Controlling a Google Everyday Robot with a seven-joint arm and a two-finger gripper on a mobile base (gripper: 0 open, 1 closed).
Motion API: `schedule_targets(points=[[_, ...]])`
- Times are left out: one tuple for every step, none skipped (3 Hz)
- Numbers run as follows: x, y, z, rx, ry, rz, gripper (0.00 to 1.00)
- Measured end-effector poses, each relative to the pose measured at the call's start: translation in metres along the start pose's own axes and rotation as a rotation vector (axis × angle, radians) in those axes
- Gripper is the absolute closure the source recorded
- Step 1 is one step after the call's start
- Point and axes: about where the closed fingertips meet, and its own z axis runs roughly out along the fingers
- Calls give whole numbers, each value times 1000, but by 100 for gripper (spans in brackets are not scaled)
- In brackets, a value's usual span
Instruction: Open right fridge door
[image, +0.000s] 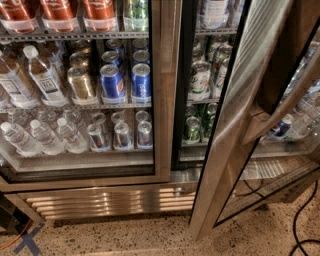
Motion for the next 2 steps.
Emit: schedule_targets(points=[[-41, -23, -12, 88, -104, -40, 0], [-51, -26, -14, 110, -136, -42, 0]])
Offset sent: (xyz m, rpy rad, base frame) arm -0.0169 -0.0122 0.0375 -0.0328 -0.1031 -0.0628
